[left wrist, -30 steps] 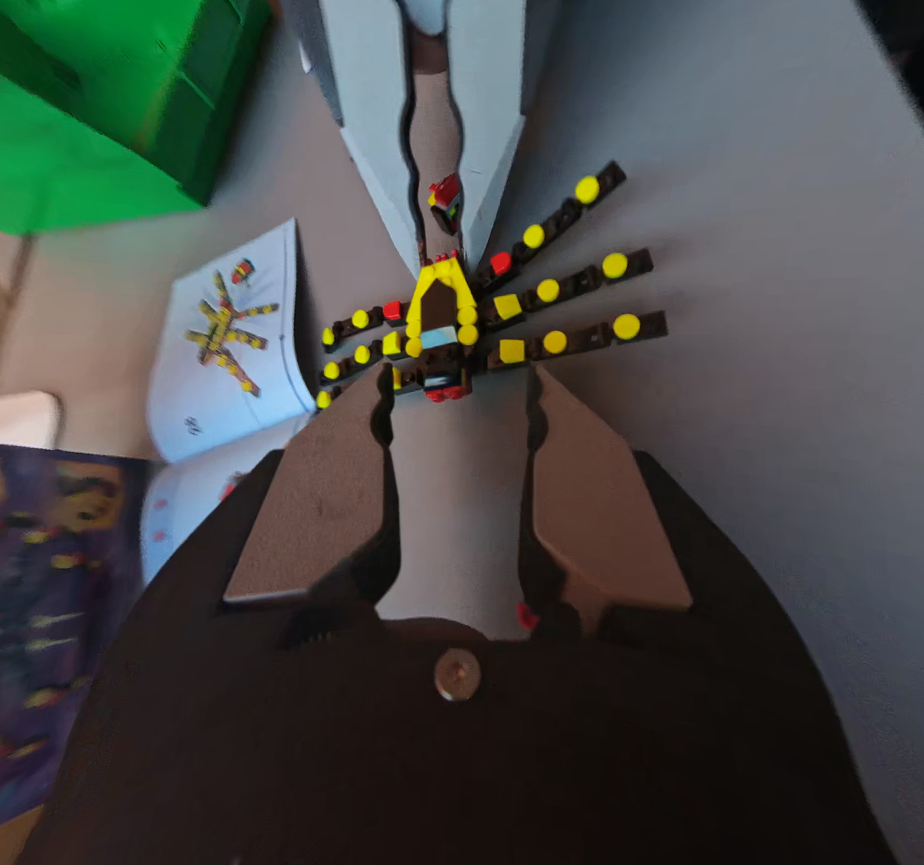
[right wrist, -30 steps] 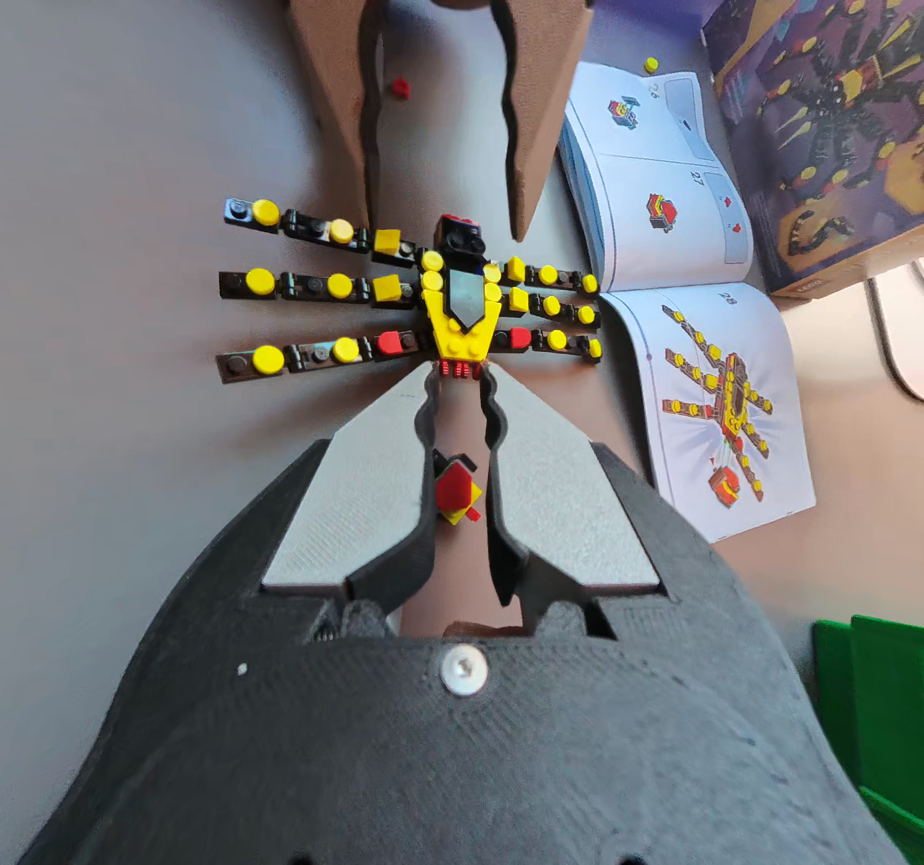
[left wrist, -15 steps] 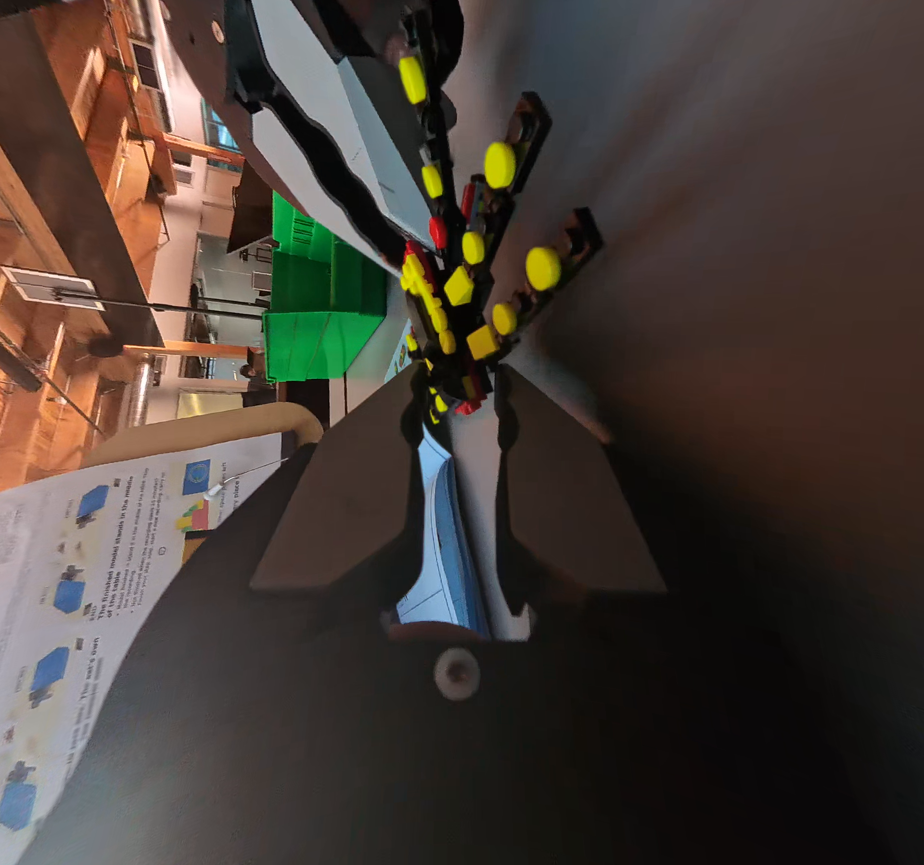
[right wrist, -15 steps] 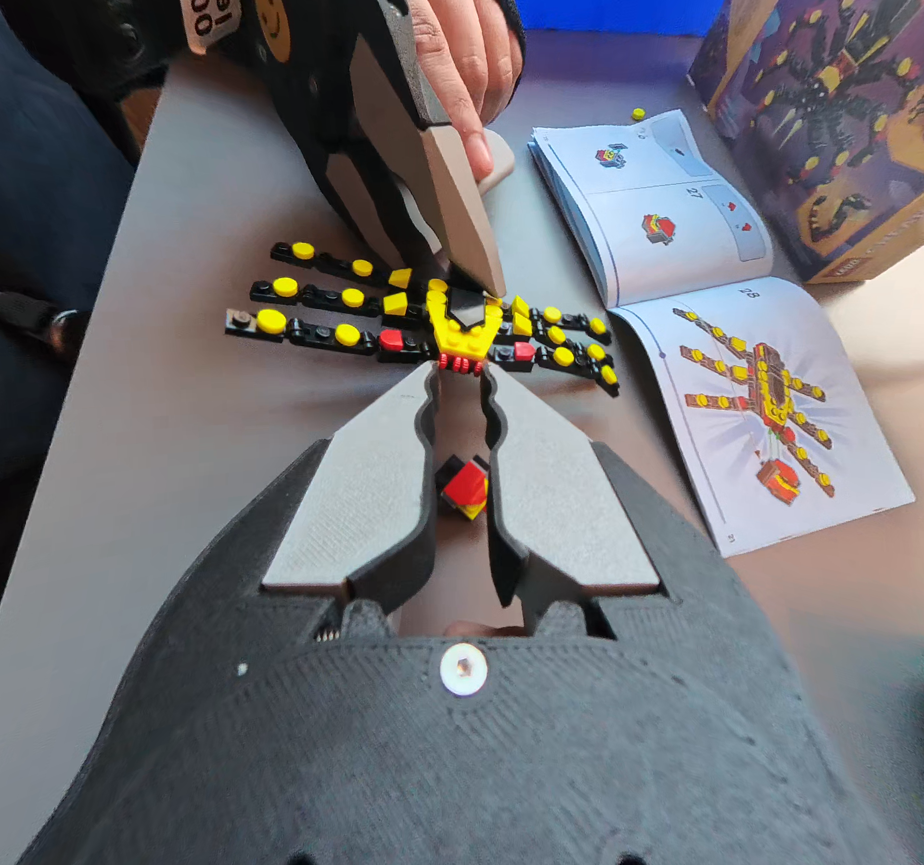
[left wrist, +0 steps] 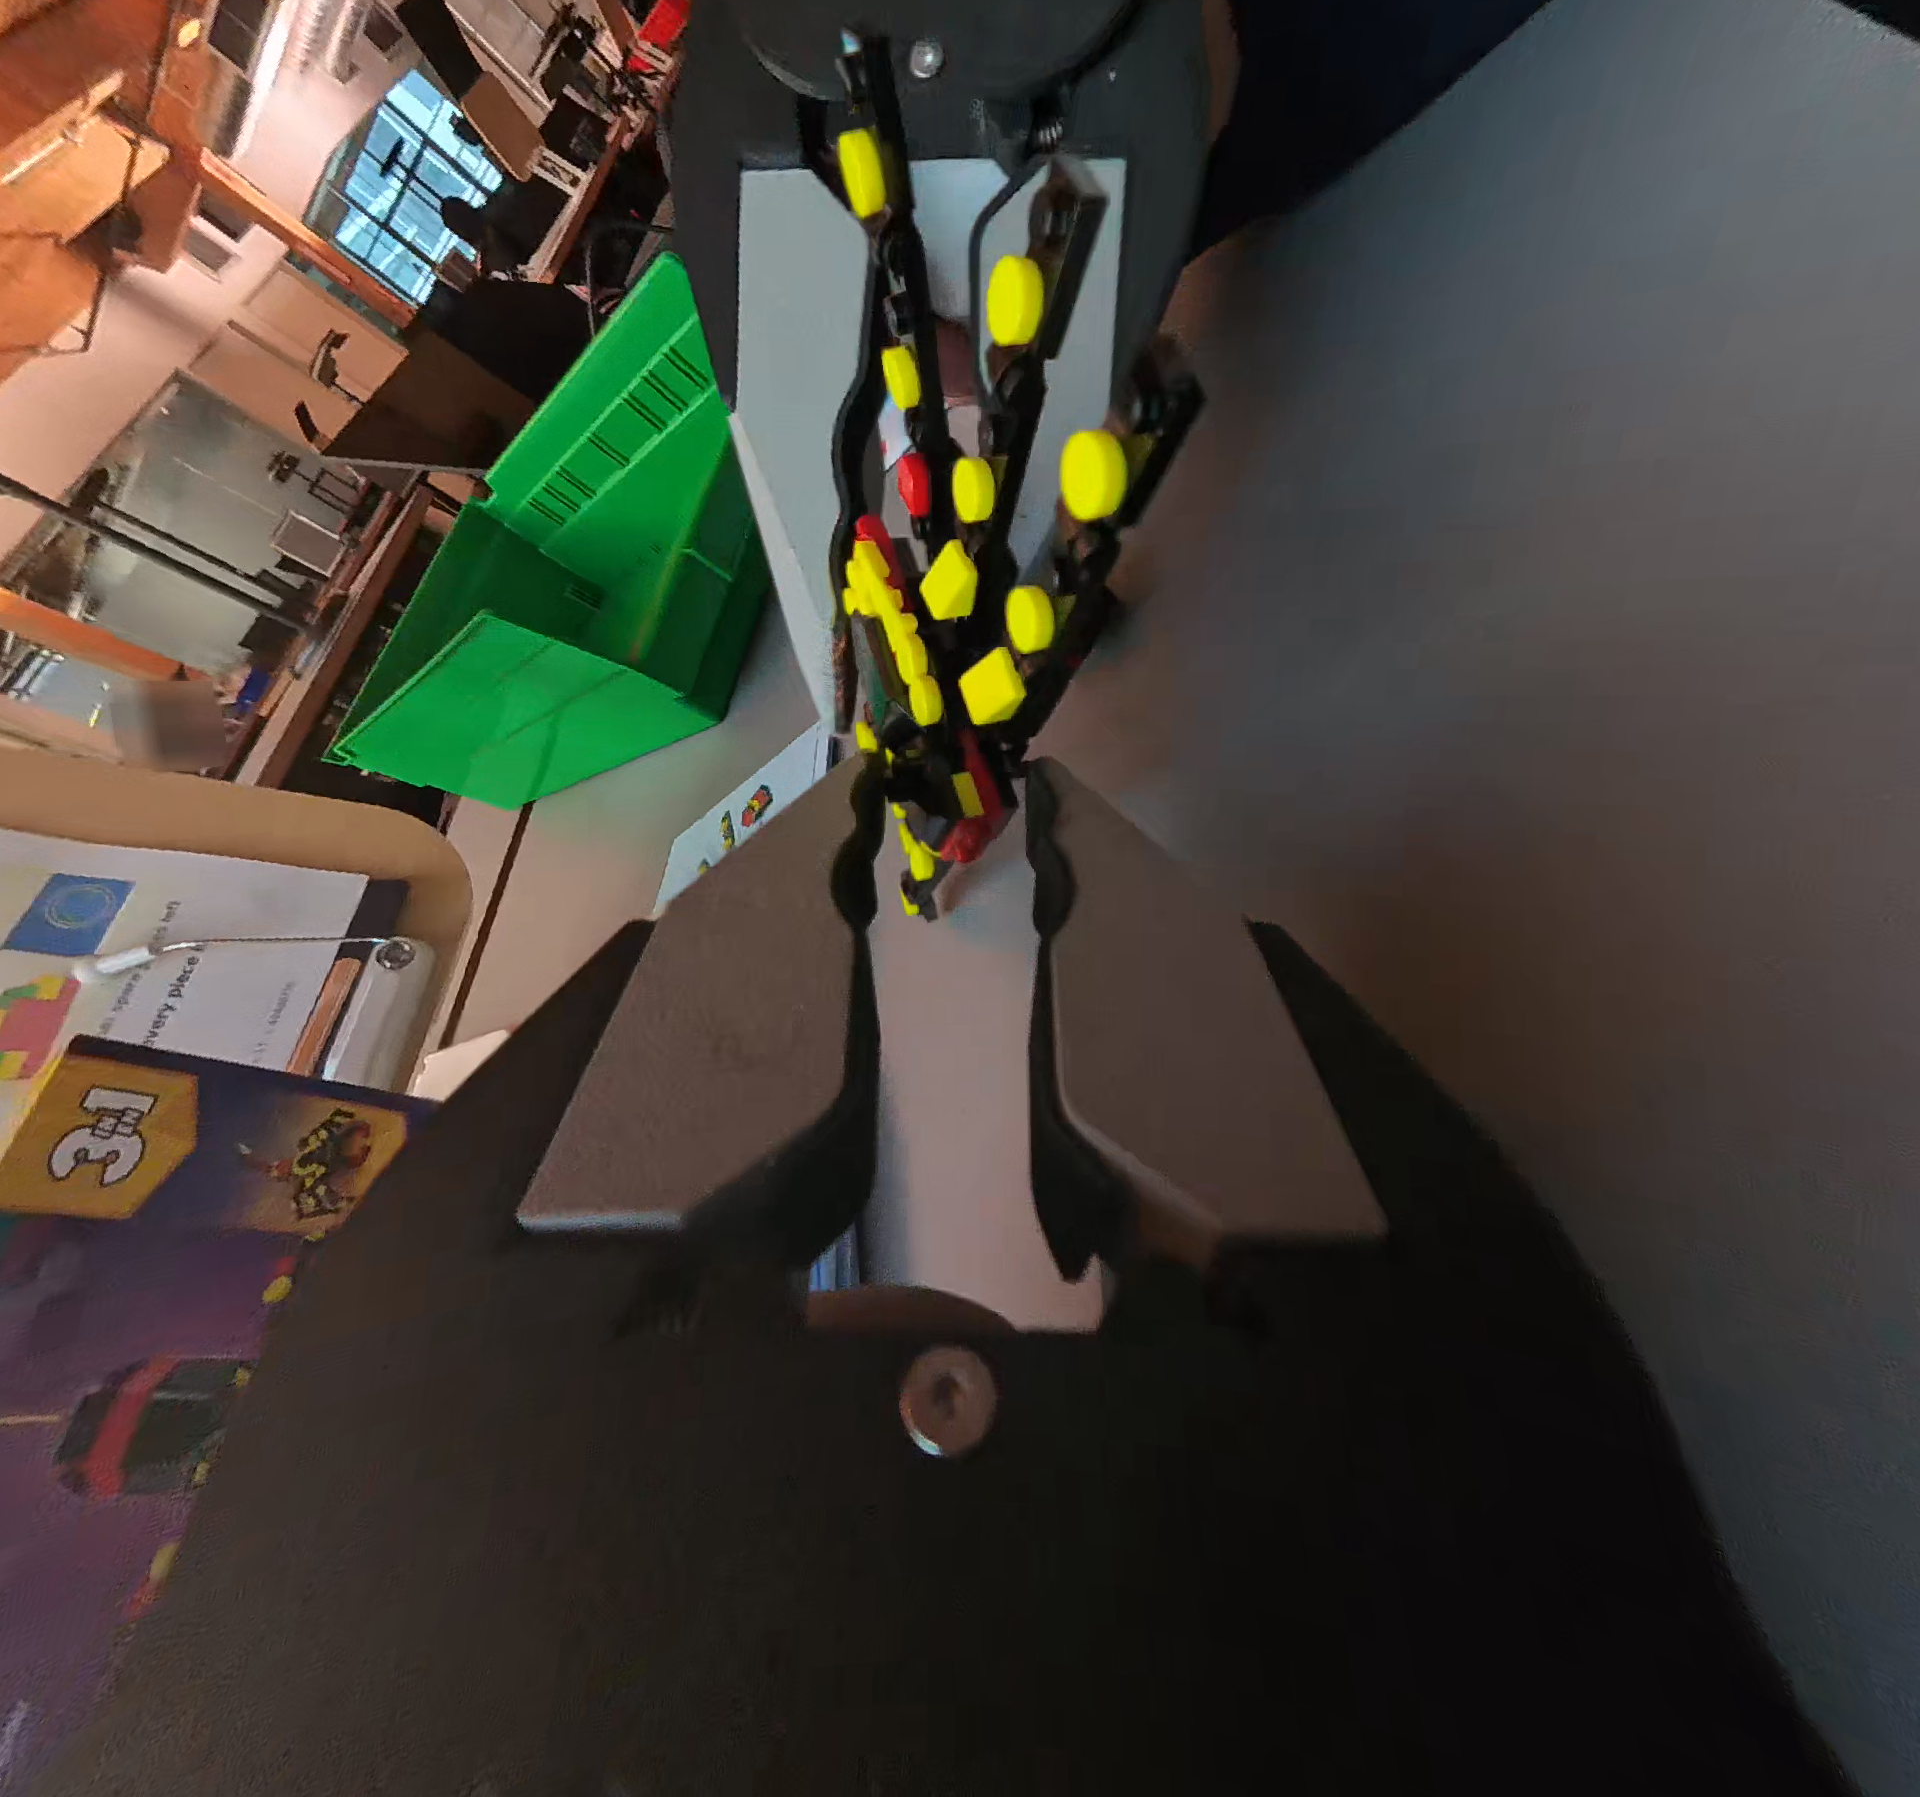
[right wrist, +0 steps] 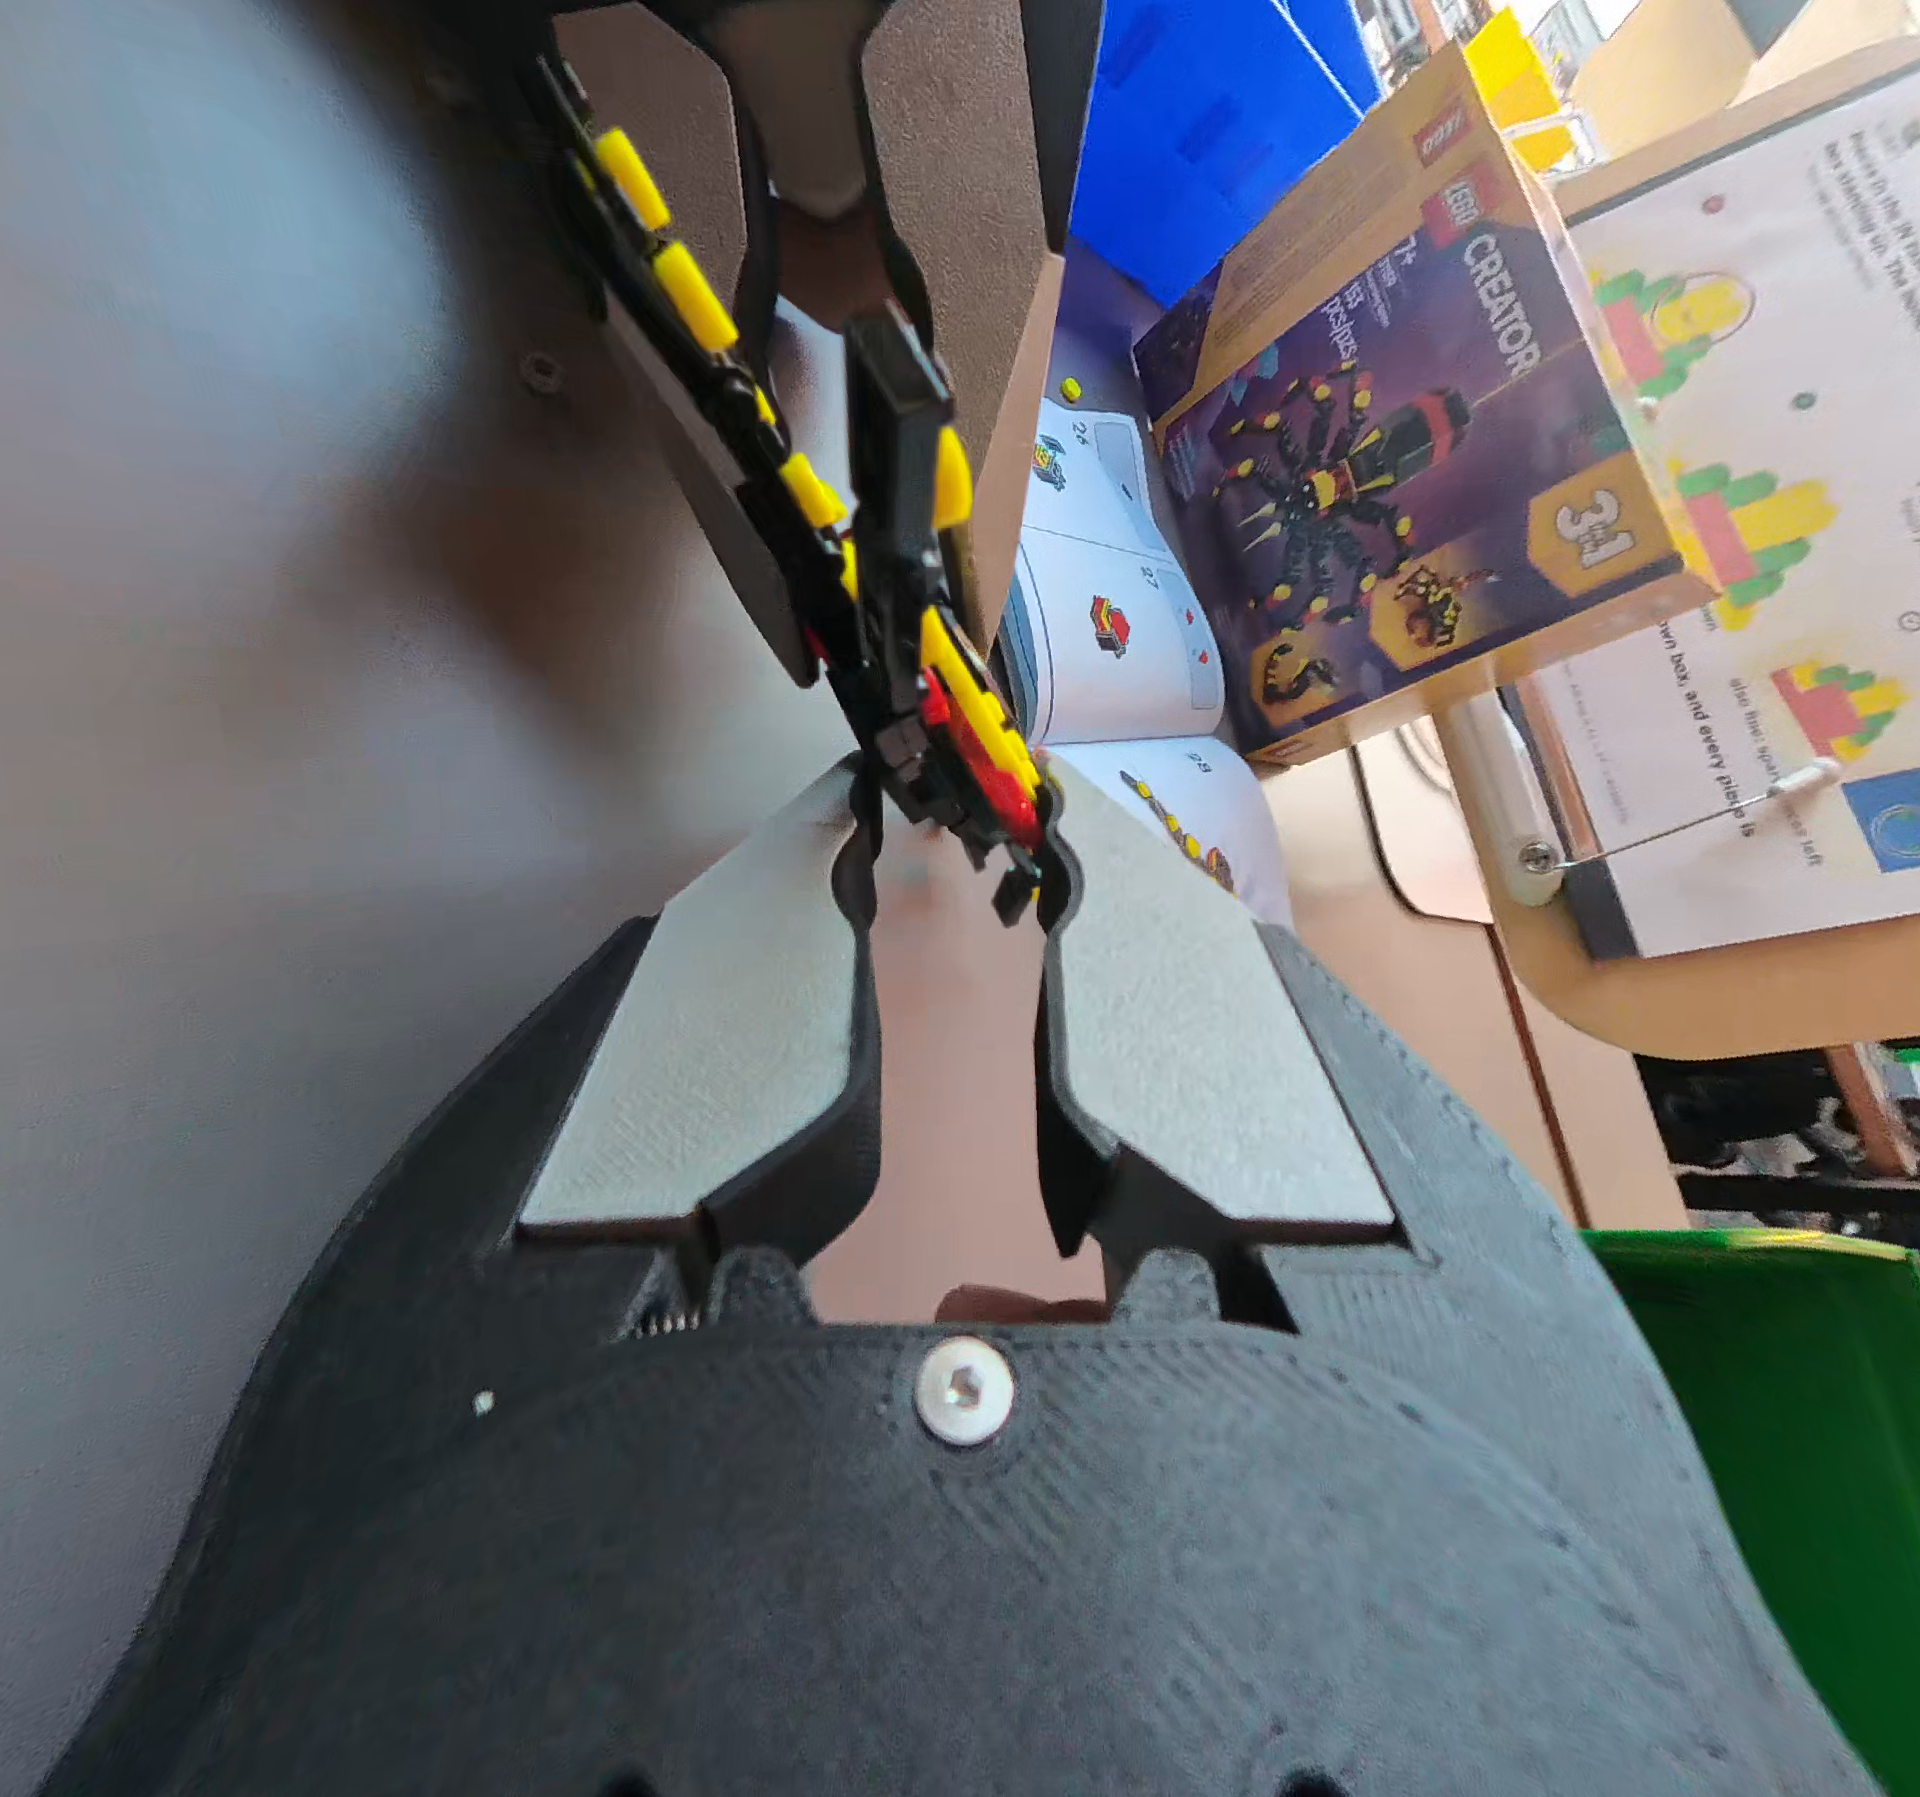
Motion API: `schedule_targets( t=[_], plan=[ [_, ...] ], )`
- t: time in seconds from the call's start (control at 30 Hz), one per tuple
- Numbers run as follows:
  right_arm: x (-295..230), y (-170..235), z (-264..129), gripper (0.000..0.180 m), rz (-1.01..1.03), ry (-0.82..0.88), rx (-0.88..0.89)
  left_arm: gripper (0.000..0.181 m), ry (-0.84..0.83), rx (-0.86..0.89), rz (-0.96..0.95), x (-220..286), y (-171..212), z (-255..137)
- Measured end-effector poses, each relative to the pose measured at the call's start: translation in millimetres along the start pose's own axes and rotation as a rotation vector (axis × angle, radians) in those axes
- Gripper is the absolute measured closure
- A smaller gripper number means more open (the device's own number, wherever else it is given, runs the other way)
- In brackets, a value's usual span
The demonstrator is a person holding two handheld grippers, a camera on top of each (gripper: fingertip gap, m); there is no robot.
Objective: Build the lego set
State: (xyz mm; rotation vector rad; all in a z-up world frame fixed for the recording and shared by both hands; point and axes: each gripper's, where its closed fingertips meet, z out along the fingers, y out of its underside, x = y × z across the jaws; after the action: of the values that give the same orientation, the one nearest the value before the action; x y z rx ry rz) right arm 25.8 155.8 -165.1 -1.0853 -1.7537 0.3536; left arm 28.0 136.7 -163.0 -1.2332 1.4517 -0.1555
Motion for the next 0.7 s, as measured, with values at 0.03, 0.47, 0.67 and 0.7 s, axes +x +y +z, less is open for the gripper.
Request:
schedule_targets(
  t=[0.03, 0.47, 0.67, 0.7],
  plan=[
    [1, 1, 0, 0.155, 0.027, -0.001, -0.002, 0.157, -0.019, 0.007, -0.012, -3, -1, 0],
    [-7, -8, -1, 0.158, 0.172, -0.108, 0.114, 0.160, -0.106, 0.013, 0.100, -7, -13, 4],
    [-3, -13, -9, 0.159, 0.170, -0.107, 0.191, 0.147, -0.114, 0.065, 0.050, -14, -12, 0],
    [-2, -18, -12, 0.159, 0.170, -0.111, 0.227, 0.148, -0.093, 0.085, 0.020, -12, -13, 0]
  ],
)
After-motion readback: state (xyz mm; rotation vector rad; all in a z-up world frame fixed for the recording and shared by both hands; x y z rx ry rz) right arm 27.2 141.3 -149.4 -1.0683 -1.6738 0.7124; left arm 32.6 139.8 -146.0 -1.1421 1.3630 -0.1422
